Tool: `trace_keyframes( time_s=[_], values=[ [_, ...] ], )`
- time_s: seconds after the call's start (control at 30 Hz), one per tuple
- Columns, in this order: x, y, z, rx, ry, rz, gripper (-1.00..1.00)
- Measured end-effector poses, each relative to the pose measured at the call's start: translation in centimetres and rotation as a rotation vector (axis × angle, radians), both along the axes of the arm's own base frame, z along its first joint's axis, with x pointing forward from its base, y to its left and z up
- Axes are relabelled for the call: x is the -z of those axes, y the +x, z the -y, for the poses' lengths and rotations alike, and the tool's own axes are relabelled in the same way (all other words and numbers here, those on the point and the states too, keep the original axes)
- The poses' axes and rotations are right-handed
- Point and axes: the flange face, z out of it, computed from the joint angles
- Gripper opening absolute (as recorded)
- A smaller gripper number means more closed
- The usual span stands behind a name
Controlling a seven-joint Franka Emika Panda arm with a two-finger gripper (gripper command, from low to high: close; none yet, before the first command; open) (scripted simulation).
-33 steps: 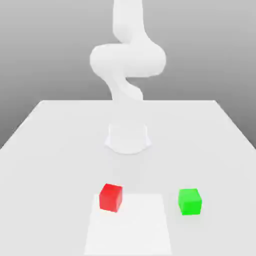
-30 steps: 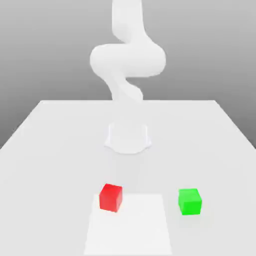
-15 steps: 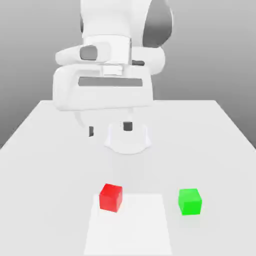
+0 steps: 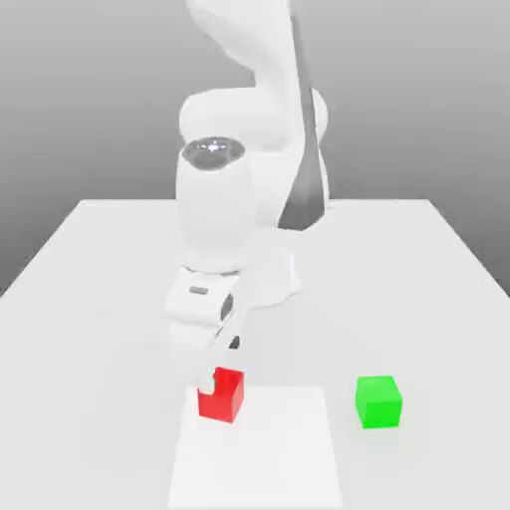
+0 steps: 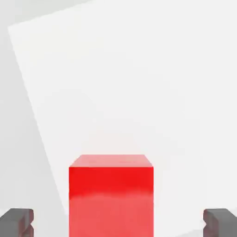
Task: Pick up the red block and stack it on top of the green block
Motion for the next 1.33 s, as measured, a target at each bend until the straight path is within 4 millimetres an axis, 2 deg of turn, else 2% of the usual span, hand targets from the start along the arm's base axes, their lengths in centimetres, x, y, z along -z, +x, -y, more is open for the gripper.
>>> trace_keyframes(
  time_s=[0.07,0.1,0.33,0.57,0.63,0.77,0.9,0.93,1.0,1.07,1.2,1.23,1.33],
  values=[
    [1.7,-0.1,0.1,0.003,-0.001,-0.001,0.00],
    [2.6,-0.2,0.1,0.003,-0.001,-0.001,-1.00],
    [2.8,-0.3,0.1,0.004,0.001,-0.004,-1.00],
    [-2.6,-0.3,0.3,0.011,0.002,-0.004,-1.00],
    [-3.7,0.3,-2.3,-0.033,0.002,-0.004,-1.00],
    [-5.3,1.3,-10.3,-0.137,0.000,-0.004,-1.00],
    [-6.9,0.2,-19.4,-0.256,-0.001,-0.004,-1.00],
    [-6.7,-0.1,-20.6,-0.272,0.004,-0.007,-1.00],
    [-5.6,-0.5,-21.9,-0.291,0.017,-0.014,-1.00],
    [-4.3,-0.6,-22.3,-0.295,0.024,-0.018,-1.00],
    [-1.5,-0.5,-22.0,-0.288,0.013,-0.013,-1.00],
    [-0.9,-0.5,-21.9,-0.288,0.006,-0.009,1.00],
    [-0.9,-0.5,-21.9,-0.288,0.006,-0.009,1.00]
  ],
)
